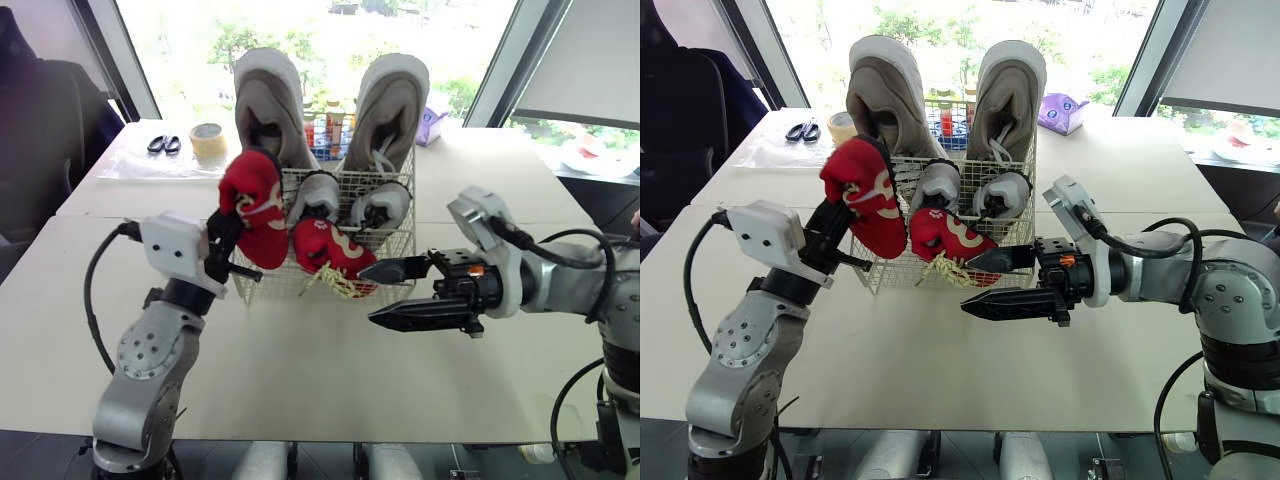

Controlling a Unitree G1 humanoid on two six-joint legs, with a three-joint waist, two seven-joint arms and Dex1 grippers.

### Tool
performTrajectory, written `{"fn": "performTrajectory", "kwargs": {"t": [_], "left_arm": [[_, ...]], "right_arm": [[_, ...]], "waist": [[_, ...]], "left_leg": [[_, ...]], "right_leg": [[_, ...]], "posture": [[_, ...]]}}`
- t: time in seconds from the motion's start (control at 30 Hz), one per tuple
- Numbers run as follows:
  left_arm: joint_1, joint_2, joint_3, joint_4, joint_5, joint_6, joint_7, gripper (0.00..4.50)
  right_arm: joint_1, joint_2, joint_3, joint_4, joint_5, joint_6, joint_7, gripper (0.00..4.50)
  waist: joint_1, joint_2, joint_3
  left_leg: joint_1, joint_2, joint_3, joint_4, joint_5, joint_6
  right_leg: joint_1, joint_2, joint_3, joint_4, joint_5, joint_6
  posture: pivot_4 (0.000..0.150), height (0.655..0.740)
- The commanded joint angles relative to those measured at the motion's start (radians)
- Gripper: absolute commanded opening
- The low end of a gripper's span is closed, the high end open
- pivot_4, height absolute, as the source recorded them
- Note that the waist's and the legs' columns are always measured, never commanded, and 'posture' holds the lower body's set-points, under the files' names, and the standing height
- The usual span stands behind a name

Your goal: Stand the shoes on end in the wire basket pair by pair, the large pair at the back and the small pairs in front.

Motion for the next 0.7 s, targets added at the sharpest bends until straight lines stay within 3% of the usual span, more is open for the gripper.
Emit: {"fn": "performTrajectory", "kwargs": {"t": [0.03,0.4,0.43,0.47,0.53,0.57,0.7], "left_arm": [[0.055,0.015,-0.02,0.011,0.002,0.031,-0.029,0.02],[0.118,0.015,0.074,-0.046,-0.121,0.097,-0.063,0.02],[0.12,0.019,0.092,-0.06,-0.146,0.114,-0.064,0.81],[0.118,0.024,0.117,-0.076,-0.188,0.142,-0.065,0.96],[0.116,0.045,0.162,-0.105,-0.259,0.205,-0.057,2.1],[0.114,0.063,0.196,-0.124,-0.305,0.246,-0.05,2.4],[0.117,0.188,0.377,-0.177,-0.572,0.38,-0.041,2.4]], "right_arm": [[-0.018,-0.014,-0.034,-0.003,0.032,-0.014,-0.005,4.5],[0.001,-0.021,-0.029,0.001,-0.002,-0.035,0.01,4.5],[0.004,-0.022,-0.028,0.001,-0.005,-0.038,0.013,4.5],[0.006,-0.023,-0.027,0.001,-0.009,-0.041,0.017,4.5],[0.013,-0.029,-0.027,-0.001,-0.016,-0.046,0.027,4.5],[0.017,-0.033,-0.027,-0.002,-0.02,-0.047,0.033,4.5],[0.023,-0.043,-0.024,0.005,-0.04,-0.054,0.059,4.5]], "waist": [[-0.001,0.0,0.0],[-0.004,0.0,0.0],[-0.007,0.0,0.0],[-0.007,0.0,0.0],[-0.005,0.0,0.0],[-0.003,0.0,0.001],[-0.003,0.0,0.001]], "left_leg": [[0.0,0.0,0.0,0.0,0.0,0.0],[-0.001,0.0,0.0,-0.001,-0.001,0.001],[-0.001,0.0,0.0,-0.001,-0.001,0.001],[-0.001,0.0,0.001,-0.002,-0.001,0.002],[-0.003,0.0,0.0,-0.002,-0.001,0.002],[-0.003,0.0,0.0,-0.002,-0.001,0.002],[-0.005,0.0,0.0,-0.002,-0.001,0.002]], "right_leg": [[0.0,0.0,0.0,0.0,0.0,0.0],[-0.001,-0.001,0.0,-0.001,0.0,0.0],[-0.002,-0.001,0.0,-0.001,0.0,0.0],[-0.002,-0.001,0.0,-0.001,0.0,0.0],[-0.004,-0.001,-0.001,-0.001,0.0,0.001],[-0.005,-0.001,-0.001,-0.001,0.0,0.001],[-0.006,-0.001,-0.001,-0.001,0.0,0.001]], "posture": [[0.15,0.74],[0.15,0.74],[0.15,0.74],[0.15,0.74],[0.15,0.74],[0.15,0.74],[0.15,0.74]]}}
